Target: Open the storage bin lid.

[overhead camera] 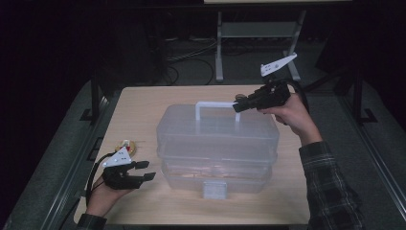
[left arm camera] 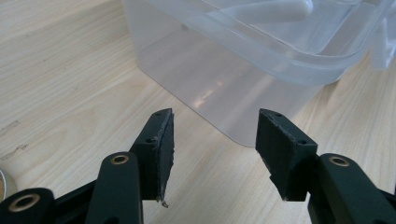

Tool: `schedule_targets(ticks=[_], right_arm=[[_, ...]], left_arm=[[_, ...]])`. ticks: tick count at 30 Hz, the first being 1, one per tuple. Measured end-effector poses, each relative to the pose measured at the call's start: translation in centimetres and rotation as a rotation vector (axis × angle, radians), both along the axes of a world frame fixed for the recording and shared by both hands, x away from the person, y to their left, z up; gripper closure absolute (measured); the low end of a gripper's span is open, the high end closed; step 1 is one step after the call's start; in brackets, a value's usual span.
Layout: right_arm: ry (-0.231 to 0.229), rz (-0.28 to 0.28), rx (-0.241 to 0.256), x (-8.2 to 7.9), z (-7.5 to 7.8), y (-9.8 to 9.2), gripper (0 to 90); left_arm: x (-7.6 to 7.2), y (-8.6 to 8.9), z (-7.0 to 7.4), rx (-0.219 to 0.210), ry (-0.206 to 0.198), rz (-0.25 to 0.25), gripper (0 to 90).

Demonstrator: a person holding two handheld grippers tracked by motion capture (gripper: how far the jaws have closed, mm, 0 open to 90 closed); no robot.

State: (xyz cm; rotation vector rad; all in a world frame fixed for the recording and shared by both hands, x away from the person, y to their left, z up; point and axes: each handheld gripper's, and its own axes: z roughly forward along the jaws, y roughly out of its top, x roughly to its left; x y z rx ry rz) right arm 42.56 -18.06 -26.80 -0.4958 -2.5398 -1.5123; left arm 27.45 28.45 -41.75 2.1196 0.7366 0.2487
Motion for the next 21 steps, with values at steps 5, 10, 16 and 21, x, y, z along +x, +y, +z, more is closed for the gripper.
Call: schedule_targets(ticks=[5, 10, 16, 21], right_arm=[[0.016, -0.001, 0.01, 0.8, 0.0, -0.1, 77.3], [0.019, -0.004, 0.009, 1.3, 0.0, -0.2, 77.1], [0.018, -0.009, -0.003, 1.5, 0.1, -0.1, 76.7], [0.023, -0.009, -0.002, 1.7, 0.1, -0.1, 76.7]], left_arm=[[0.0, 0.0, 0.0, 0.0, 0.002, -0.006, 47.6], [0.0, 0.0, 0.0, 0.0, 0.002, -0.008, 47.9], [-0.2, 0.0, 0.8, -0.013, -0.031, -0.012, 55.1], [-1.4, 0.4, 3.3, -0.119, -0.131, -0.052, 80.0]])
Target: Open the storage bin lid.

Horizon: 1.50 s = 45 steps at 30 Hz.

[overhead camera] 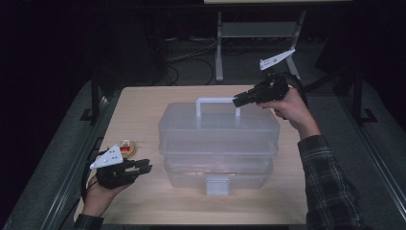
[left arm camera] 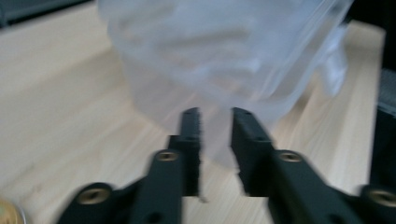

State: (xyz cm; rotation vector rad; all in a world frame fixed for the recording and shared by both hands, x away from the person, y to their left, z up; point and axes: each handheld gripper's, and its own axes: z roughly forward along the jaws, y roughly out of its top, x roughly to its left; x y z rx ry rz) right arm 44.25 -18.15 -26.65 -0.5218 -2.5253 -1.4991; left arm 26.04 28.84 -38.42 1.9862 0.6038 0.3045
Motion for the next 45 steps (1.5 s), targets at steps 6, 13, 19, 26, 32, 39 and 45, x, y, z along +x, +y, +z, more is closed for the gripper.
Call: schedule_targets(ticks=[6, 13, 19, 26, 32, 39, 45], right_arm=[[0.002, -0.002, -0.006, 0.0, 0.1, 0.0, 76.6], [-0.005, -0.001, -0.013, 0.1, 0.1, 0.1, 76.6], [-0.007, -0.001, -0.012, 0.1, 0.1, 0.1, 76.5], [-0.008, 0.0, -0.02, 0.0, 0.2, 0.1, 76.5], [-0.012, -0.003, -0.021, -0.1, 0.2, 0.2, 76.5], [-0.067, -0.039, -0.029, -0.4, 0.4, 0.2, 67.2], [-0.108, -0.086, -0.031, -0.6, 0.4, 0.0, 51.3]], left_arm=[[-1.1, -1.4, 1.4, -0.023, -0.082, -0.048, 89.9], [-0.8, -2.8, 1.8, -0.031, -0.099, -0.072, 89.9], [-0.1, -3.6, 2.0, -0.047, -0.106, -0.071, 89.9], [0.4, -4.3, 1.9, -0.055, -0.114, -0.076, 89.8], [0.6, -4.7, 1.8, -0.055, -0.139, -0.074, 89.8], [0.8, -4.8, 2.0, -0.056, -0.155, -0.078, 89.9], [0.8, -4.9, 2.1, -0.055, -0.162, -0.081, 89.9]])
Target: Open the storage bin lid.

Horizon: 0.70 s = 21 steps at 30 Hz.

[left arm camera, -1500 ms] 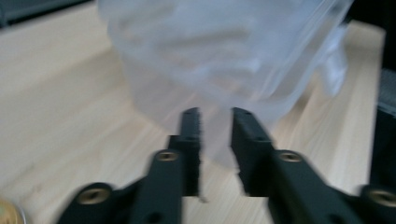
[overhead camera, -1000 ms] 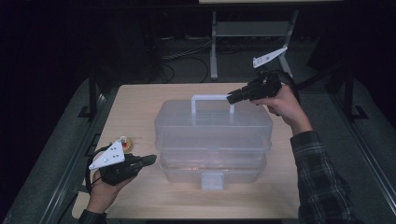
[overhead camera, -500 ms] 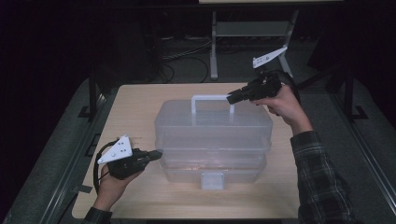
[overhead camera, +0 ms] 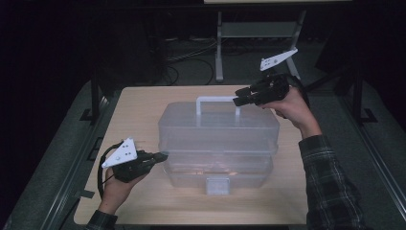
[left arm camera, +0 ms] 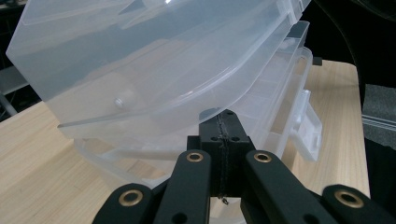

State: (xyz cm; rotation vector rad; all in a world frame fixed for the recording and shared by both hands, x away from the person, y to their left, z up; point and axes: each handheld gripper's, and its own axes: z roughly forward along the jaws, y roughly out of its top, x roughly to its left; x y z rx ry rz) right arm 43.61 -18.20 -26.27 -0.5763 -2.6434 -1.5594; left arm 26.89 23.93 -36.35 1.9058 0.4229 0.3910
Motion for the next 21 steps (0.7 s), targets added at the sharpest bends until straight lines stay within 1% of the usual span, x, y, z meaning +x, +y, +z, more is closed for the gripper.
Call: schedule_targets(ticks=[1, 3, 4, 5, 7, 8, 9, 11, 13, 15, 16, 17, 19, 20, 21], right_arm=[[-0.004, 0.001, 0.008, 0.0, 0.0, -0.1, 49.4], [-0.022, -0.02, 0.016, -0.3, 0.1, -0.4, 43.0], [-0.022, -0.02, 0.016, -0.3, 0.1, -0.4, 43.0], [-0.032, -0.041, 0.023, -0.6, 0.3, -0.7, 37.3], [-0.051, -0.066, 0.016, -0.9, 0.5, -1.1, 33.2], [-0.051, -0.066, 0.016, -0.9, 0.5, -1.1, 33.2], [-0.067, -0.087, 0.019, -1.3, 0.7, -1.5, 30.6], [-0.083, -0.112, 0.018, -1.5, 0.9, -2.0, 29.1], [-0.091, -0.13, 0.026, -1.8, 1.0, -2.5, 28.3], [-0.099, -0.154, 0.022, -2.0, 1.1, -3.1, 27.1], [-0.099, -0.154, 0.022, -2.0, 1.1, -3.1, 27.1], [-0.101, -0.179, 0.021, -2.3, 1.1, -3.7, 27.1], [-0.109, -0.196, 0.031, -2.6, 1.2, -4.3, 26.9], [-0.109, -0.196, 0.031, -2.6, 1.2, -4.3, 26.9], [-0.115, -0.221, 0.035, -2.9, 1.2, -5.0, 26.9]], left_arm=[[0.0, 0.0, 0.0, 0.001, -0.005, 0.0, 89.9], [0.1, -0.1, 0.2, -0.001, -0.006, 0.0, 89.9], [0.1, -0.1, 0.2, -0.001, -0.006, 0.0, 89.8], [0.2, -0.2, 0.3, -0.001, -0.008, -0.005, 89.9], [0.3, -0.3, 0.4, 0.0, -0.009, -0.008, 89.8], [0.3, -0.3, 0.4, 0.0, -0.009, -0.008, 89.9], [0.3, -0.4, 0.6, 0.002, -0.016, -0.007, 89.8], [0.4, -0.5, 0.7, 0.001, -0.019, -0.008, 89.8], [0.5, -0.5, 0.9, 0.0, -0.018, -0.011, 89.9], [0.7, -0.6, 1.1, 0.002, -0.017, -0.007, 89.8], [0.7, -0.6, 1.1, 0.002, -0.017, -0.007, 89.8], [0.8, -0.6, 1.2, 0.003, -0.019, -0.004, 89.8], [0.9, -0.6, 1.3, 0.002, -0.022, -0.002, 89.8], [0.9, -0.6, 1.3, 0.002, -0.022, -0.002, 89.8], [1.0, -0.5, 1.4, 0.004, -0.024, -0.003, 89.8]])
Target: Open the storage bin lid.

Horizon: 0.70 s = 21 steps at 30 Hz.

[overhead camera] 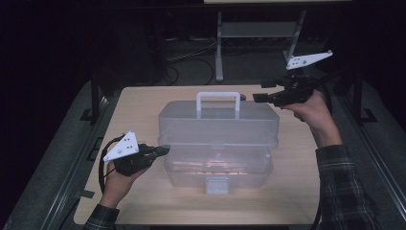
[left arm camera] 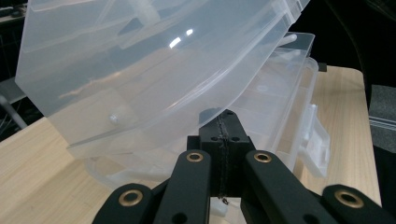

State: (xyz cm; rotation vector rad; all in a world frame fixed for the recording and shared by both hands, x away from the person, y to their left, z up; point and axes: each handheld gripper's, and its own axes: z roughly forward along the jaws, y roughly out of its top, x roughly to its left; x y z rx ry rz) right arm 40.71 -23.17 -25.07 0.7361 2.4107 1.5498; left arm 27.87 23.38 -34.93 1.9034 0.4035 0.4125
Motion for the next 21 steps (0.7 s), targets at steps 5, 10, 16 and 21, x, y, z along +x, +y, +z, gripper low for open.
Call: schedule_targets(ticks=[5, 10, 16, 21], right_arm=[[-0.006, -0.045, 0.01, -1.1, -0.2, -1.7, 26.9], [-0.009, -0.084, 0.006, -2.4, -0.8, -3.2, 26.9], [-0.012, -0.148, 0.012, -4.1, -2.0, -5.1, 27.1], [-0.012, -0.168, 0.012, -5.4, -3.1, -6.0, 28.0]], left_arm=[[0.1, 0.0, 0.1, -0.001, -0.004, 0.003, 89.8], [0.2, 0.0, 0.2, -0.002, -0.006, 0.007, 89.9], [0.4, 0.0, 0.4, -0.005, 0.0, 0.01, 89.8], [0.4, 0.0, 0.6, -0.008, 0.009, 0.011, 89.9]])
